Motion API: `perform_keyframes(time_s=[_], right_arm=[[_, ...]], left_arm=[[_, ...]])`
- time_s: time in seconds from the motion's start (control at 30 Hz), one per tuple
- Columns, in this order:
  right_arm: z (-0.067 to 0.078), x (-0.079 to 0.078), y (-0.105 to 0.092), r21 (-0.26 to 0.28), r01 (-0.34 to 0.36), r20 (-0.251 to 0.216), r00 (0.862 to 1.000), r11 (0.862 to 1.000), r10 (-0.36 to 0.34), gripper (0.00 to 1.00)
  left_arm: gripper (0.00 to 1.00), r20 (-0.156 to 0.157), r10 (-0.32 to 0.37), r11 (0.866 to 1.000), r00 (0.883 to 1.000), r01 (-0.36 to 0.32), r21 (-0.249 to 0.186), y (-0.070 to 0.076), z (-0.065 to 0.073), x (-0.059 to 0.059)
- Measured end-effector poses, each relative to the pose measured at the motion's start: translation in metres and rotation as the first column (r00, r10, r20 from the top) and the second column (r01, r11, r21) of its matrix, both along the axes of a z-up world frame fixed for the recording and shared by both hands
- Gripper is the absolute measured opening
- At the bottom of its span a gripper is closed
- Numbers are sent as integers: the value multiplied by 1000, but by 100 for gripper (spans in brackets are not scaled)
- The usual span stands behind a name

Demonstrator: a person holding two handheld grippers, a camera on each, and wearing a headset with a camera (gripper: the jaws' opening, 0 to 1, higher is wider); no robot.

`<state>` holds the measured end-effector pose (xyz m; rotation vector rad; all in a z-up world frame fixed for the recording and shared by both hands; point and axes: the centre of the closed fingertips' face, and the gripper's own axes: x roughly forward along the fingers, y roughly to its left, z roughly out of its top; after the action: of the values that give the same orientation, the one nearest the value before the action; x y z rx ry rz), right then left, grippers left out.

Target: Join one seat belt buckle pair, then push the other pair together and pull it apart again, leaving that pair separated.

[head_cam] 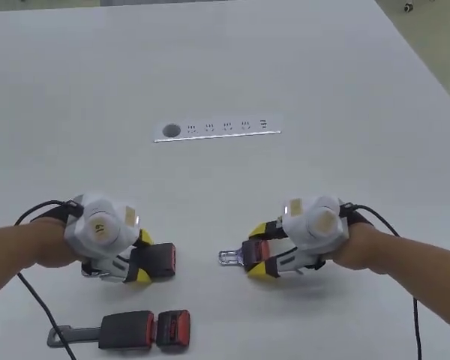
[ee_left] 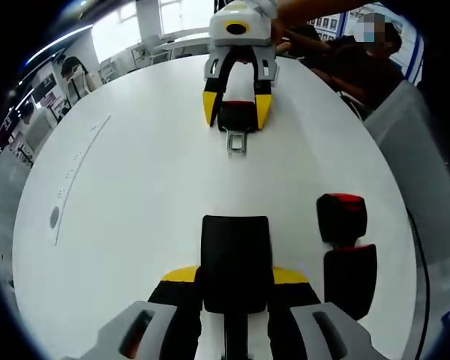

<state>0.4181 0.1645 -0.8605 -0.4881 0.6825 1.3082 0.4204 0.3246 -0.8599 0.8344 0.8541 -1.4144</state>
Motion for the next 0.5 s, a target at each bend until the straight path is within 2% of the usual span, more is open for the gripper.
perform_keyframes(time_s=[0.33,0.5], right_arm=[[3,-6,-27,-11,28,-12,1000,1000,-28,38],[1,-7,-41,-33,37,-5,999,999,-37,38]], left_arm=[[35,1,3,1000,1000,-3,2,0,0,-1],[35,1,4,1000,1000,-4,3,0,0,-1]])
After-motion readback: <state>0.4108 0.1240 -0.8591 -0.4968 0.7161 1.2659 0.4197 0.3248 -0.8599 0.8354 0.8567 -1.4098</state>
